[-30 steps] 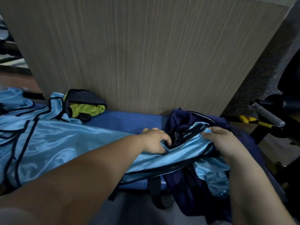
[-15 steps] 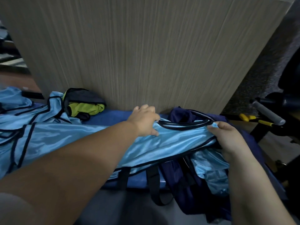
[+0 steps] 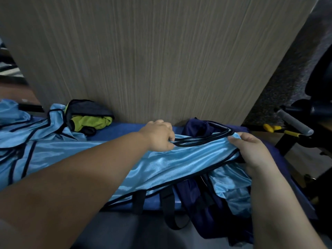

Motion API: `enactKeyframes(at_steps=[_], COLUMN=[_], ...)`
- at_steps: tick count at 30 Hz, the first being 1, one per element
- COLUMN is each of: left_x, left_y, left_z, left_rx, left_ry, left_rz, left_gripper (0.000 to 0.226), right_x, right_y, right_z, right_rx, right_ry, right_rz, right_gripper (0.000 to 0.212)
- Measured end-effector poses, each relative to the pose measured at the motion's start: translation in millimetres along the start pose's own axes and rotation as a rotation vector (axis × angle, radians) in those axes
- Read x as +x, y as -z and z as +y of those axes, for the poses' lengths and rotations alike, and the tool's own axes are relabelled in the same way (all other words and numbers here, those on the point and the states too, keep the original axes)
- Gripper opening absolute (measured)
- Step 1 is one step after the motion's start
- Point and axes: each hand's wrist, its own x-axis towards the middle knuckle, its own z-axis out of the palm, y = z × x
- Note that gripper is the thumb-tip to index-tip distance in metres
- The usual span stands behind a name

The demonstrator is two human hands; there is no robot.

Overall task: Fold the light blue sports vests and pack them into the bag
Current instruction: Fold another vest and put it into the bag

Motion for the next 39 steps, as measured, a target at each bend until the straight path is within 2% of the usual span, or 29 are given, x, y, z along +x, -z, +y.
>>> enactKeyframes(at_steps=[3,5,10,16,19,21,23,25,28,30,33,35,37,39], left_x=[1,4,10,21,12,-8,-27,-40,-49,-58,-74,-84,-94,-105], left_y=[-5,-8,-7,-18,-31,-43,-60,-77,-80,-76,-66,-58,-49,-42], left_z=[-5,-5,10,16,22,35,47,49,37,27,9,0,-10,-21], left_rx=[0.027,-0.046,-0.516,-0.904,-0.773,-0.648,-0.467,-0.282,-0.330,-0.343,-0.394,-0.672,-1.247,-1.711], left_ry=[0.087,0.148,0.312,0.442,0.485,0.411,0.296,0.237,0.288,0.332,0.376,0.437,0.589,0.745], left_rz=[0.056,0.066,0.163,0.320,0.459,0.473,0.296,0.092,-0.036,-0.006,0.197,0.268,0.260,0.244], left_gripper=[0.041,0.043,0.033,0.027,0.029,0.023,0.021,0.042,0.061,0.064,0.053,0.040,0.037,0.050], right_x=[1,1,0,-2,-1,-3,-4,-7,-15,-23,-34,-39,-45,-54], right_y=[0,-1,-2,2,4,4,3,-4,-21,-34,-57,-79,-108,-140], right_z=[1,1,-1,-6,-10,-15,-19,-23,-30,-37,-48,-51,-48,-38], right_rx=[-0.009,-0.010,0.013,0.099,0.178,0.260,0.350,0.406,0.459,0.484,0.532,0.527,0.503,0.426], right_ry=[0.020,0.030,0.026,-0.031,-0.093,-0.143,-0.210,-0.258,-0.266,-0.262,-0.263,-0.251,-0.233,-0.197], right_rz=[0.005,0.010,0.032,0.060,0.123,0.152,0.129,0.099,0.035,-0.037,-0.155,-0.214,-0.267,-0.334], right_gripper=[0.010,0.010,0.011,0.013,0.012,0.005,0.020,0.033,0.037,0.032,0.026,0.026,0.024,0.017])
